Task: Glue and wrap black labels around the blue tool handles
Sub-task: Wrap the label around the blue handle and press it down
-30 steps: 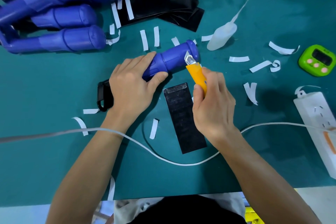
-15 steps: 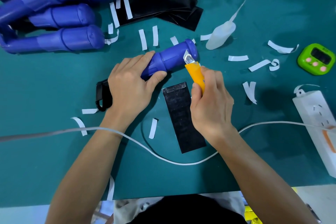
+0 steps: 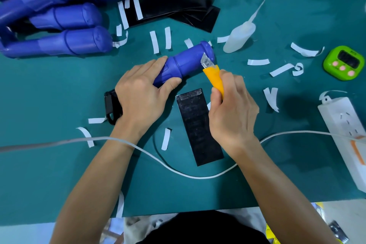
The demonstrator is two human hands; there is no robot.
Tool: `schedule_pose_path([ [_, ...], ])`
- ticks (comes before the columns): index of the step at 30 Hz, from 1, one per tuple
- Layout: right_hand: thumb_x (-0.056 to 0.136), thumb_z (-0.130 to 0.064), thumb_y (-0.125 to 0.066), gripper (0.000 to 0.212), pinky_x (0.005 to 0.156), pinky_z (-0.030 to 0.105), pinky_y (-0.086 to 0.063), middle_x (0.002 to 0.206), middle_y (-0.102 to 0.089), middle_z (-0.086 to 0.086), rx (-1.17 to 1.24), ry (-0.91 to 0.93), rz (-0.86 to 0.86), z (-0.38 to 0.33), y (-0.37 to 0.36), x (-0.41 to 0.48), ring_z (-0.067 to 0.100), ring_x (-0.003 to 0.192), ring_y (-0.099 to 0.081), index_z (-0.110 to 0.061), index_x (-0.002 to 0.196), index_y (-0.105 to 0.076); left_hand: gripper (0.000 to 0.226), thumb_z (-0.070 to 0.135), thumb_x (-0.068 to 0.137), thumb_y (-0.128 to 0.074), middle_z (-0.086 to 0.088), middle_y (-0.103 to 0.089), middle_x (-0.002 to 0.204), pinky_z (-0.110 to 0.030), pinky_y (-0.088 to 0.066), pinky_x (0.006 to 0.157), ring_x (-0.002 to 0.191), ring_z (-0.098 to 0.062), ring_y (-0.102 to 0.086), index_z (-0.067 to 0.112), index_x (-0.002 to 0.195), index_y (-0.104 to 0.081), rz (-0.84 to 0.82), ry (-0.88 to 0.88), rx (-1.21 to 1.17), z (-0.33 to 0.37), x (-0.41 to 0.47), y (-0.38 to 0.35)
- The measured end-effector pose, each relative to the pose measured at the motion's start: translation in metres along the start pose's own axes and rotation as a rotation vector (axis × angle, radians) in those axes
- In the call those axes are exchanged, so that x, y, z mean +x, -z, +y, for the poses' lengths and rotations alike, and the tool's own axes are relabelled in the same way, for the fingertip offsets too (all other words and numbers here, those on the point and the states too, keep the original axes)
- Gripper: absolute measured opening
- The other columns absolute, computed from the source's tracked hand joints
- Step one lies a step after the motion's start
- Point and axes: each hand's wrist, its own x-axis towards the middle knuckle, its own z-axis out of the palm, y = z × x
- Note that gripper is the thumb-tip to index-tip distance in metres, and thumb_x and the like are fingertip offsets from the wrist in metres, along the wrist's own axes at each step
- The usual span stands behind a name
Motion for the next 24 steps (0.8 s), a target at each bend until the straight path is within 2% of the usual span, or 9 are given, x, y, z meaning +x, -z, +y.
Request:
schedule_pose_path([
  [7, 0.093, -0.011, -0.065, 0.031, 0.066, 0.031, -0.032, 0.104, -0.062, 0.009, -0.015, -0.015, 0.009, 0.001, 0.0, -0.001, 0.033, 0.072, -0.059, -0.014, 0.123, -0.055, 0.053, 0.056, 0.092, -0.072, -0.002, -0.077, 0.117, -0.036, -0.05, 0.086, 0.099, -0.028, -0.071, 0.015, 0.126, -0.075, 0.004, 0.009, 0.006, 0.001, -0.001, 0.0],
  [10, 0.097, -0.019, -0.055, 0.029, 0.066, 0.032, -0.034, 0.107, -0.06, 0.005, 0.051, -0.026, -0.026, 0.003, -0.001, 0.001, 0.031, 0.076, -0.058, -0.022, 0.125, -0.048, 0.054, 0.057, 0.092, -0.072, 0.0, -0.078, 0.117, -0.033, -0.048, 0.086, 0.099, -0.027, -0.07, 0.016, 0.127, -0.075, 0.004, 0.028, 0.003, 0.0, -0.001, -0.001],
  [12, 0.1, -0.025, -0.048, 0.027, 0.068, 0.031, -0.036, 0.108, -0.059, 0.001, 0.198, -0.029, -0.024, 0.015, 0.001, 0.003, 0.023, 0.083, -0.054, -0.027, 0.126, -0.045, 0.054, 0.058, 0.091, -0.072, 0.001, -0.078, 0.117, -0.032, -0.047, 0.086, 0.099, -0.026, -0.07, 0.018, 0.127, -0.075, -0.002, 0.049, -0.006, -0.001, 0.0, -0.001],
  [16, 0.103, -0.026, -0.053, 0.023, 0.072, 0.015, -0.036, 0.1, -0.049, -0.022, 0.401, 0.061, 0.248, 0.04, 0.017, 0.0, 0.002, 0.077, -0.045, -0.019, 0.125, -0.055, 0.054, 0.059, 0.091, -0.071, 0.001, -0.078, 0.116, -0.033, -0.048, 0.085, 0.097, -0.026, -0.07, 0.018, 0.127, -0.075, 0.01, 0.015, -0.001, -0.004, 0.002, -0.002],
  [19, 0.101, -0.021, -0.057, 0.027, 0.074, 0.019, -0.039, 0.106, -0.053, -0.025, 0.564, 0.076, 0.495, 0.046, 0.025, 0.007, 0.001, 0.082, -0.049, 0.0, 0.119, -0.061, 0.055, 0.06, 0.094, -0.07, 0.0, -0.077, 0.118, -0.038, -0.051, 0.086, 0.098, -0.027, -0.071, 0.017, 0.127, -0.076, 0.006, -0.053, -0.006, -0.01, 0.004, -0.002],
  [21, 0.1, -0.014, -0.057, 0.025, 0.074, 0.02, -0.039, 0.104, -0.055, -0.024, 0.507, -0.019, 0.57, 0.055, 0.031, 0.017, 0.001, 0.082, -0.049, 0.002, 0.118, -0.063, 0.053, 0.058, 0.094, -0.073, -0.001, -0.077, 0.118, -0.04, -0.053, 0.084, 0.099, -0.029, -0.071, 0.016, 0.126, -0.076, 0.012, -0.087, -0.014, -0.015, 0.006, -0.002],
  [22, 0.099, -0.016, -0.056, 0.025, 0.073, 0.021, -0.038, 0.099, -0.057, -0.023, 0.416, -0.116, 0.522, 0.059, 0.034, 0.023, 0.002, 0.081, -0.049, -0.005, 0.12, -0.064, 0.053, 0.057, 0.093, -0.073, -0.002, -0.077, 0.119, -0.041, -0.053, 0.084, 0.099, -0.029, -0.071, 0.015, 0.126, -0.076, 0.017, -0.094, -0.018, -0.016, 0.007, -0.001],
  [24, 0.097, -0.027, -0.052, 0.028, 0.071, 0.029, -0.033, 0.09, -0.057, -0.013, 0.153, -0.291, 0.276, 0.07, 0.038, 0.03, 0.013, 0.077, -0.048, -0.022, 0.121, -0.065, 0.053, 0.056, 0.093, -0.073, -0.002, -0.077, 0.119, -0.042, -0.054, 0.084, 0.1, -0.03, -0.071, 0.015, 0.126, -0.076, 0.024, -0.09, -0.025, -0.017, 0.007, -0.001],
])
